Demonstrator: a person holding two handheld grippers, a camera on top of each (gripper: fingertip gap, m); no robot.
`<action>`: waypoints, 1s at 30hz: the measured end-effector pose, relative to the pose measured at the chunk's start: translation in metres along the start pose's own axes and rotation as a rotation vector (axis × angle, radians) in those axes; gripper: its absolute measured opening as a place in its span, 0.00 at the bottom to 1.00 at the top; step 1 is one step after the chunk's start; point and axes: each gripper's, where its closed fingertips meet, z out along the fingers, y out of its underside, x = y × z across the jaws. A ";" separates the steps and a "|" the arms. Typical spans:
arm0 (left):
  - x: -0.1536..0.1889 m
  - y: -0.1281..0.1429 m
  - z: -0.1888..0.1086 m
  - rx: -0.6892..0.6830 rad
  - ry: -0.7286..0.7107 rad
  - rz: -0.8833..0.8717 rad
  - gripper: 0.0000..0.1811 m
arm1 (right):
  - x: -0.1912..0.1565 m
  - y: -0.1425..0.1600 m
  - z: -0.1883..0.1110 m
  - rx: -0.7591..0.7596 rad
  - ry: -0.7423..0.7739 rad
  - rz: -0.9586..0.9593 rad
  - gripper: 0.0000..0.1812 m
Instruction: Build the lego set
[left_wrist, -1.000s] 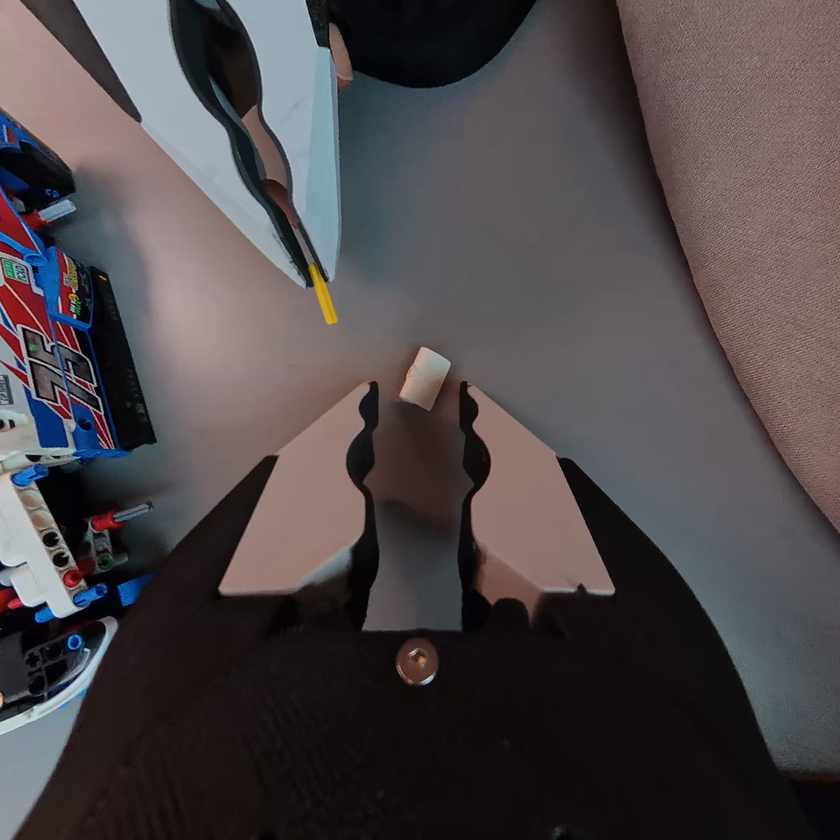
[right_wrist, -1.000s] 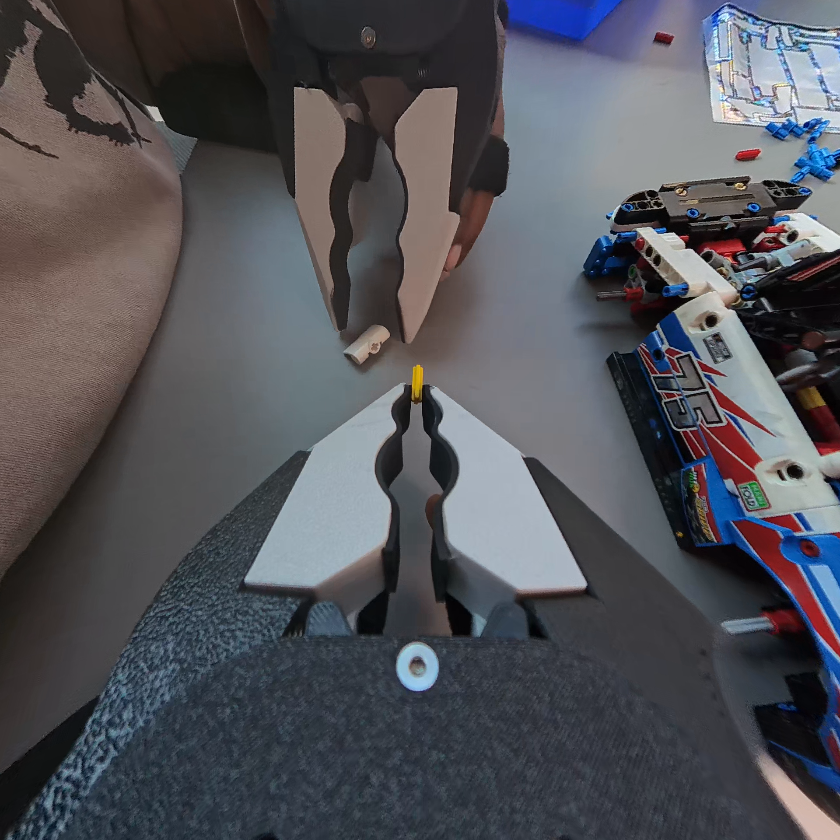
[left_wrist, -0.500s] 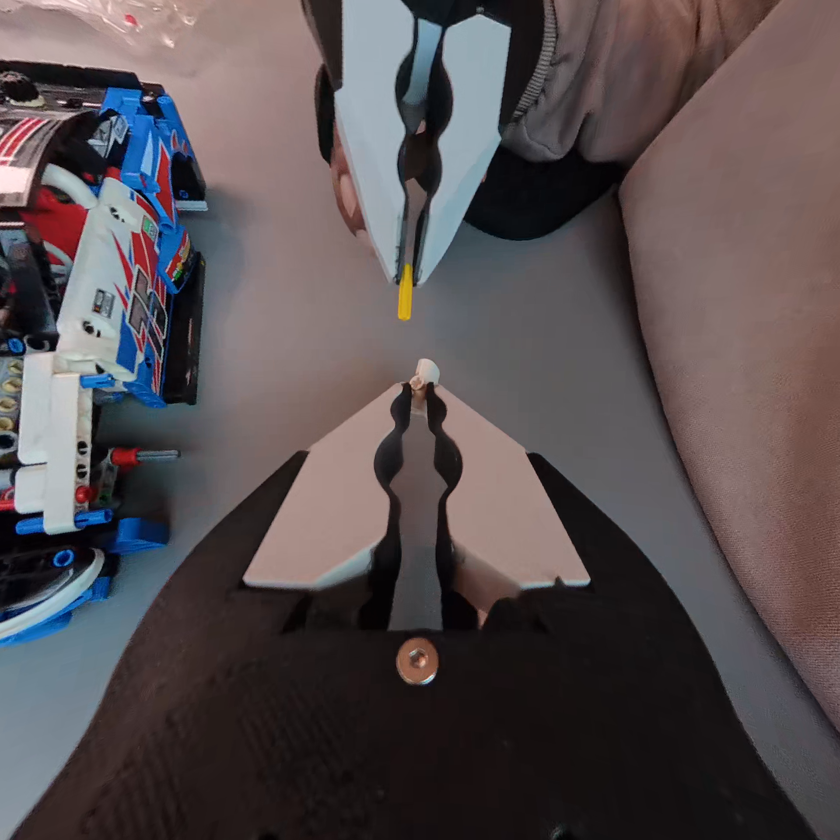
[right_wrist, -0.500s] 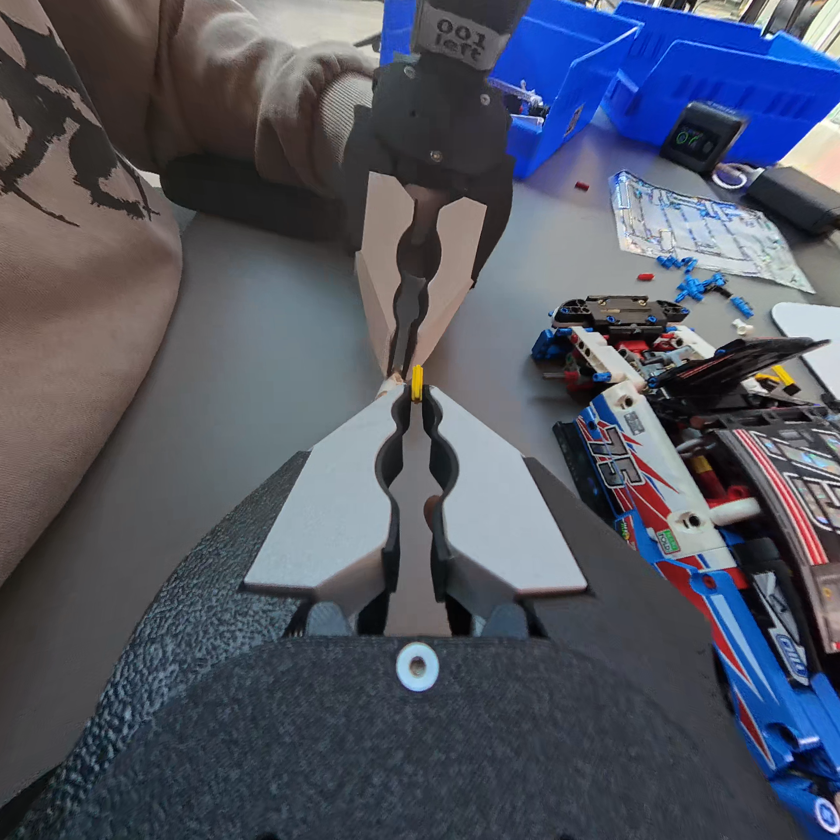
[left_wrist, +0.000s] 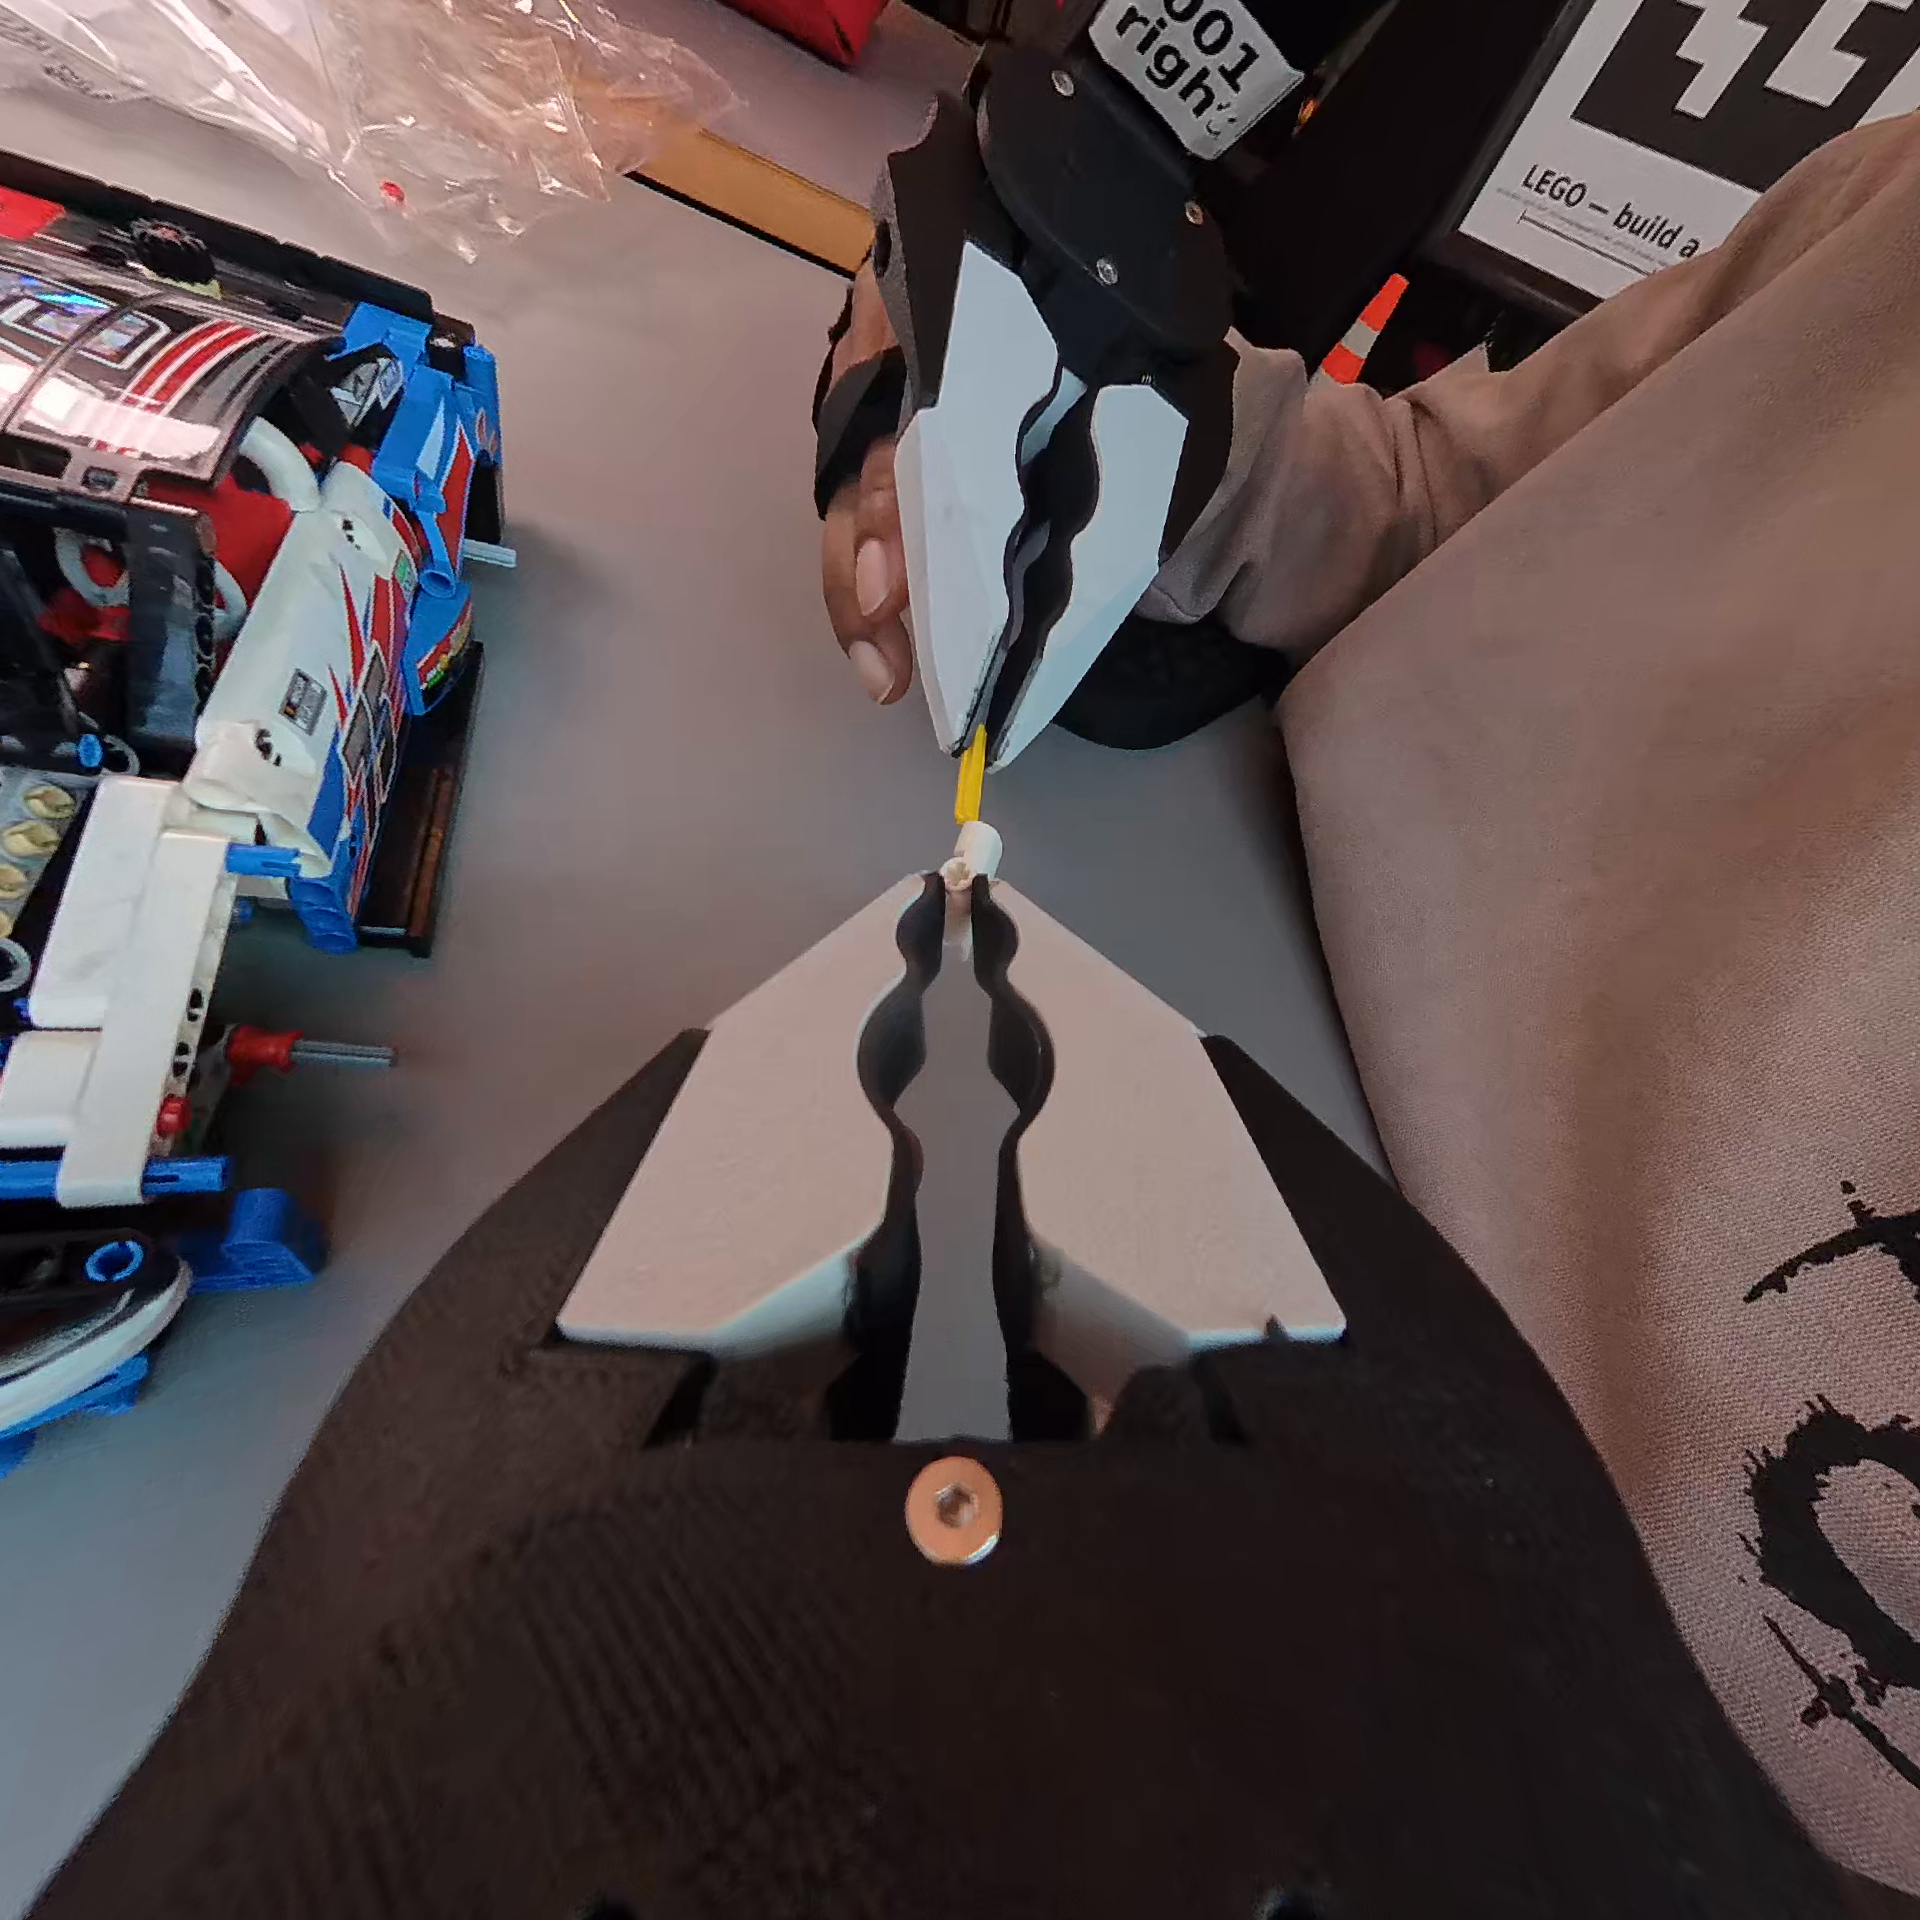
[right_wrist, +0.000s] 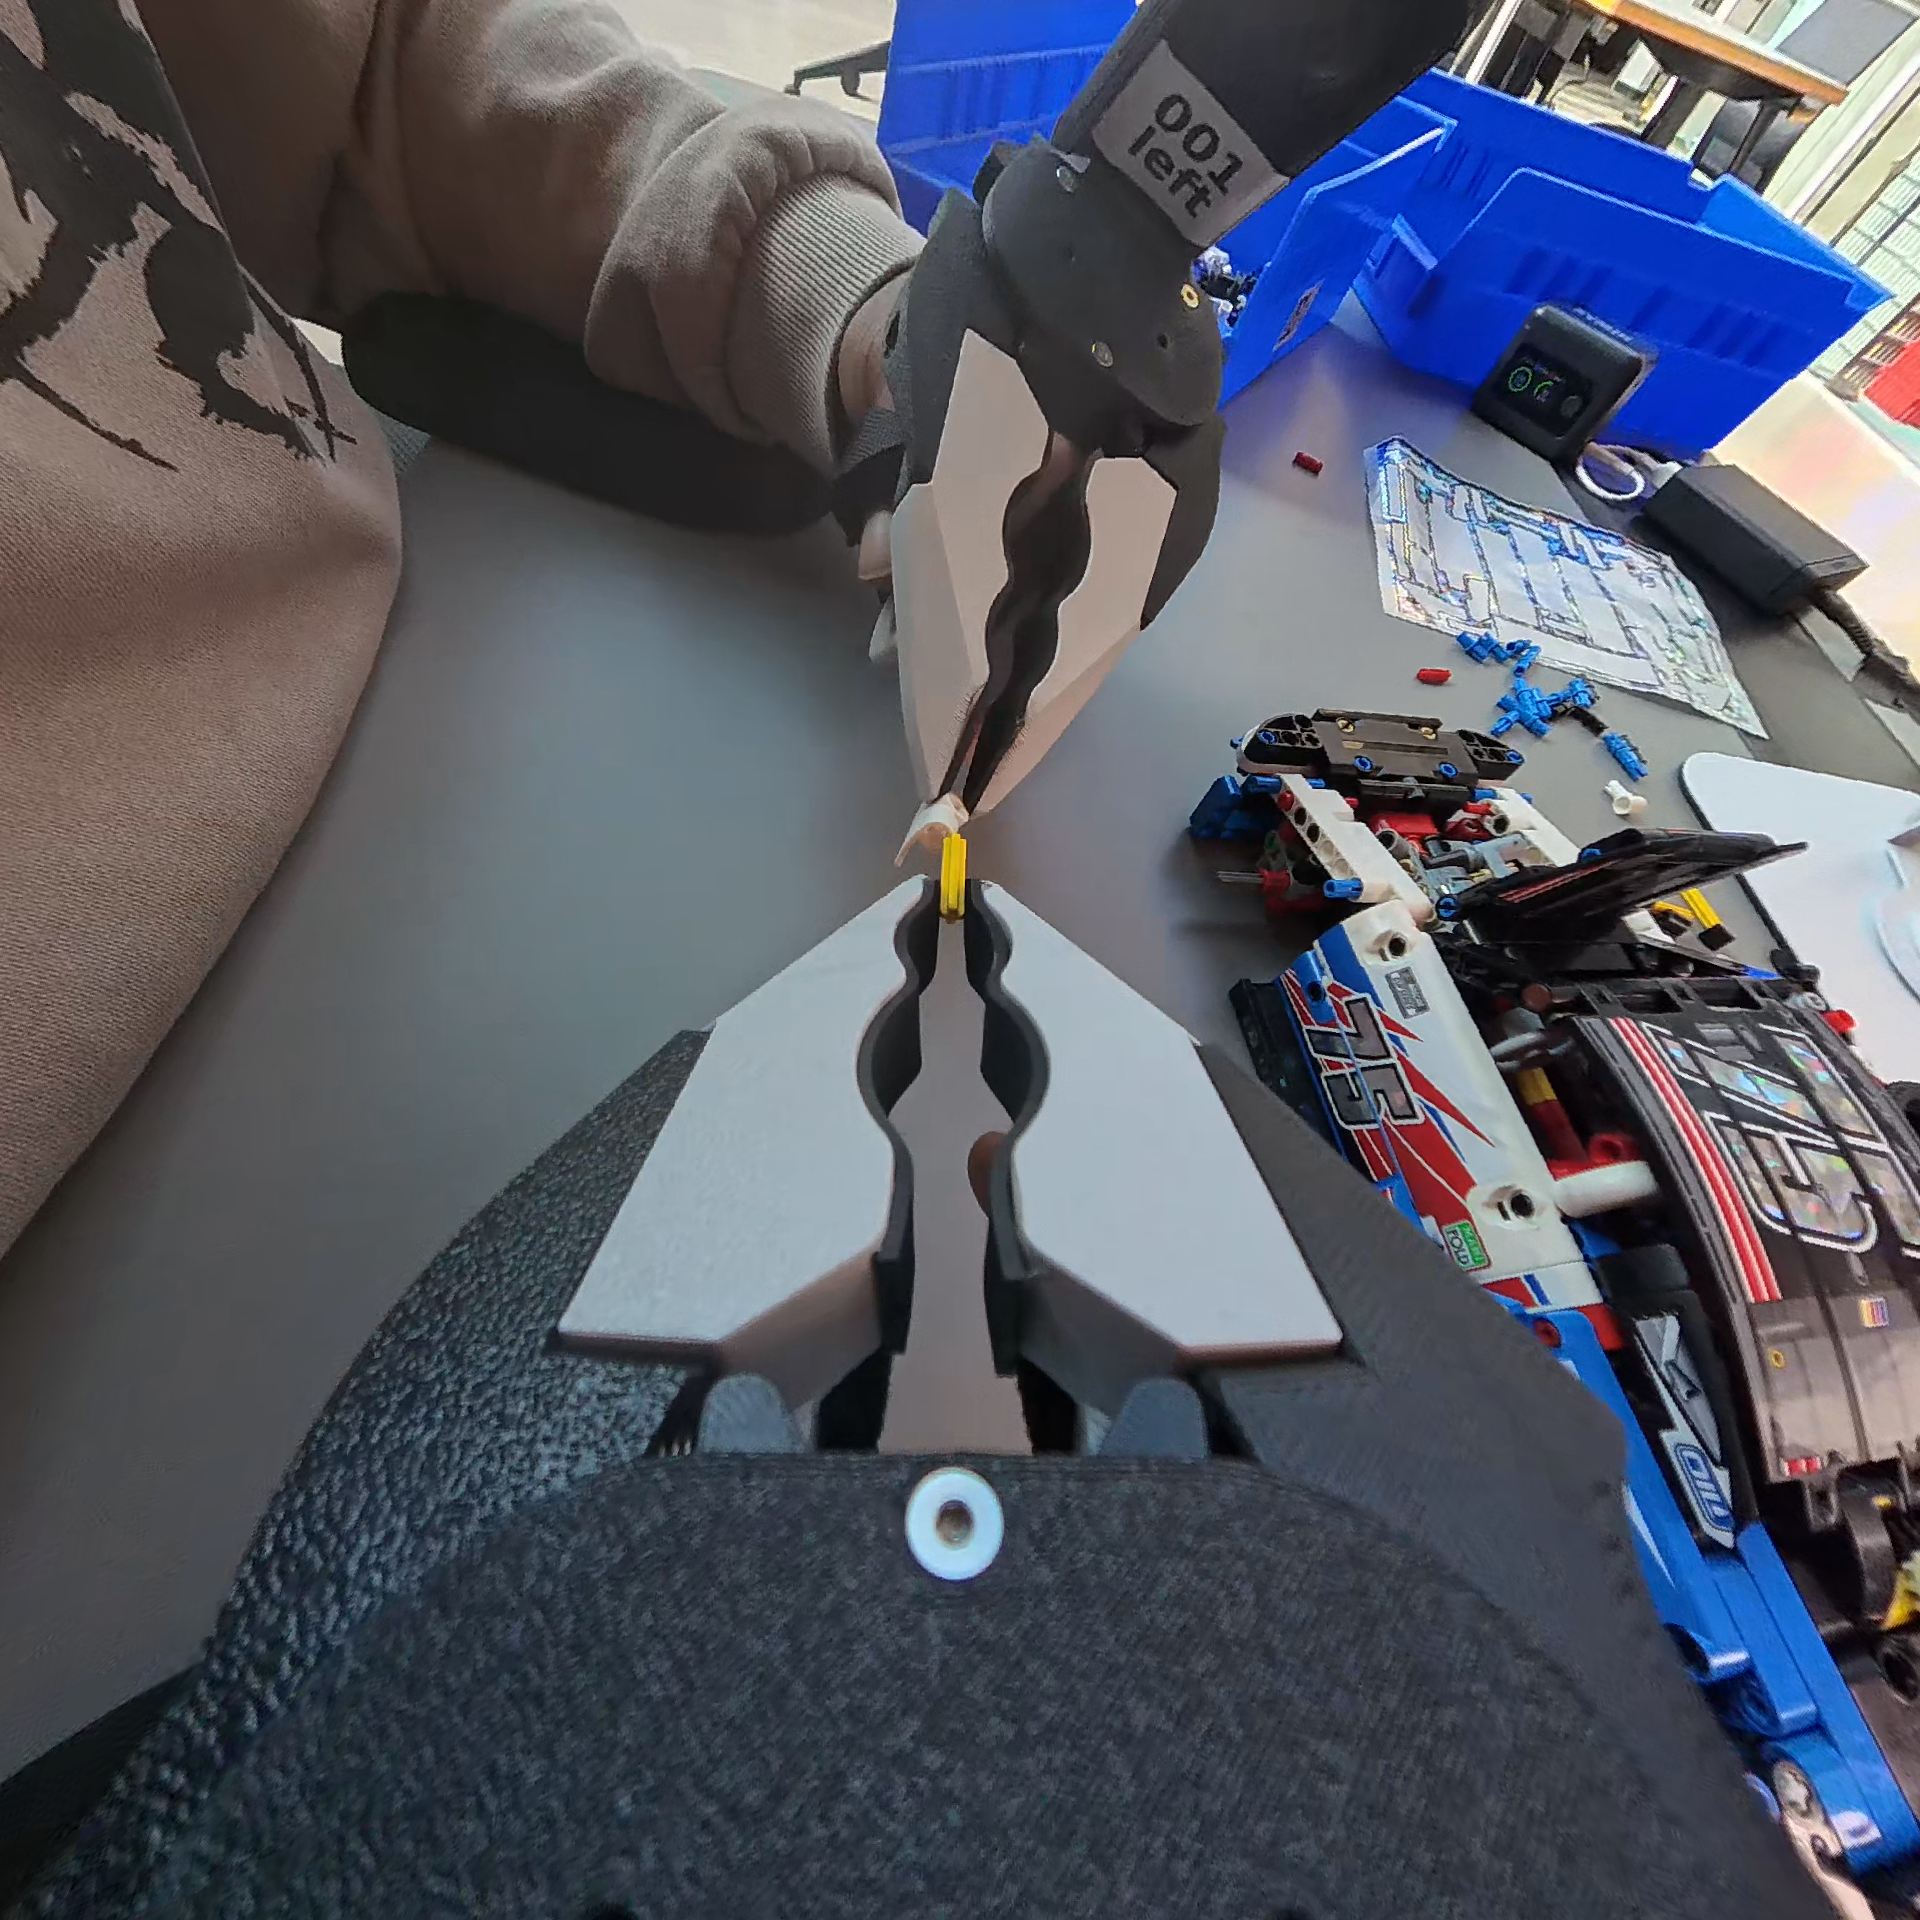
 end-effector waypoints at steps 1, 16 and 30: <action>0.000 0.000 0.000 -0.002 -0.003 -0.002 0.02 | 0.000 0.000 0.000 0.000 0.000 0.000 0.02; -0.016 0.011 0.004 -0.047 -0.079 -0.154 0.01 | 0.002 0.018 0.007 -0.116 0.043 -0.061 0.01; -0.045 0.016 -0.019 -0.170 -0.327 0.027 0.00 | 0.007 0.039 0.015 -0.204 0.067 -0.064 0.02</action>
